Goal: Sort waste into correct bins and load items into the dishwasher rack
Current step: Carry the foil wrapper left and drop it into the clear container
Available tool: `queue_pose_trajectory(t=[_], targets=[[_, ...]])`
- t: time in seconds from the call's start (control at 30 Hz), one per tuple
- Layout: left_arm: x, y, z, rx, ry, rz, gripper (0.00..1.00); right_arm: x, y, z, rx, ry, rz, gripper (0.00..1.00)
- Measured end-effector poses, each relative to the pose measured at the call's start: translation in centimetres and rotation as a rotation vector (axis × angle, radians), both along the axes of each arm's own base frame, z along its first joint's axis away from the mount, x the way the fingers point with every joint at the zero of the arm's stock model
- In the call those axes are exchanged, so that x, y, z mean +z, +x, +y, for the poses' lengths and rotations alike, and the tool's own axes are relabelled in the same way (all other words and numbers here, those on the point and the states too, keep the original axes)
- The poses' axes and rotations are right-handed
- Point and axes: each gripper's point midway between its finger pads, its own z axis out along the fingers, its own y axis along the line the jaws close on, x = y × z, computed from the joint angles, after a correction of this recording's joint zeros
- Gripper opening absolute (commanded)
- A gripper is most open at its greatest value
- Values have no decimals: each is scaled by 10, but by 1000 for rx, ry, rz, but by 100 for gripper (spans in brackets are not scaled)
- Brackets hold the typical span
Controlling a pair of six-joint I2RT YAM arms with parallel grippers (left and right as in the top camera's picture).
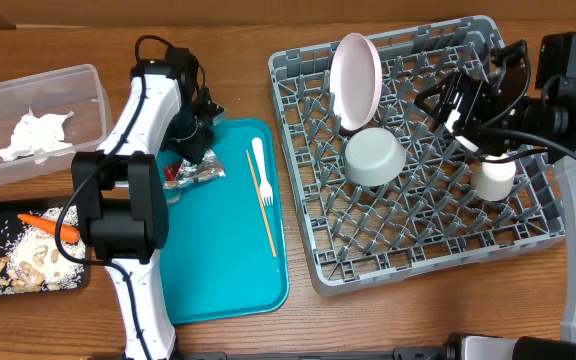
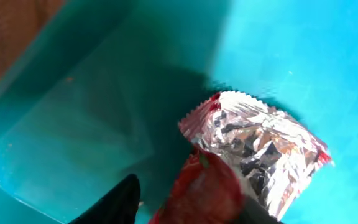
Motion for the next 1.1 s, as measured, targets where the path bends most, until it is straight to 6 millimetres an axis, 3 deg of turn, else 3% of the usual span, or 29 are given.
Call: queue_pose_trajectory(t=[0.2, 0.3, 0.37, 0.5, 0.63, 0.67, 0.77, 0.93, 1.0, 1.03, 1.07, 1.1], targets=[[2, -6, 2, 39, 13, 22, 4, 0, 0, 0, 0, 0, -1, 100], [19, -2, -2, 88, -4, 15, 4, 0, 0, 0, 0, -1, 0, 100], [39, 12, -8, 111, -42, -31, 4, 0, 0, 0, 0, 0, 0, 100], [97, 47, -23, 157, -136, -184, 4, 0, 0, 0, 0, 0, -1, 100], [168, 92, -16, 307, -199, -440, 4, 0, 0, 0, 0, 0, 0, 100], [176, 96, -12, 336, -203, -469, 4, 0, 0, 0, 0, 0, 0, 100], [199, 109, 26, 525, -202, -563, 4, 0, 0, 0, 0, 0, 0, 100], [200, 99, 129, 865, -159, -598, 4, 0, 0, 0, 0, 0, -1, 100], [200, 84, 186, 1026, -133, -613, 5, 0, 0, 0, 0, 0, 0, 100], [199, 77, 203, 1071, -123, -616, 15, 0, 0, 0, 0, 0, 0, 100], [198, 70, 221, 1115, -114, -618, 35, 0, 0, 0, 0, 0, 0, 100], [197, 63, 238, 1165, -107, -621, 42, 0, 0, 0, 0, 0, 0, 100]])
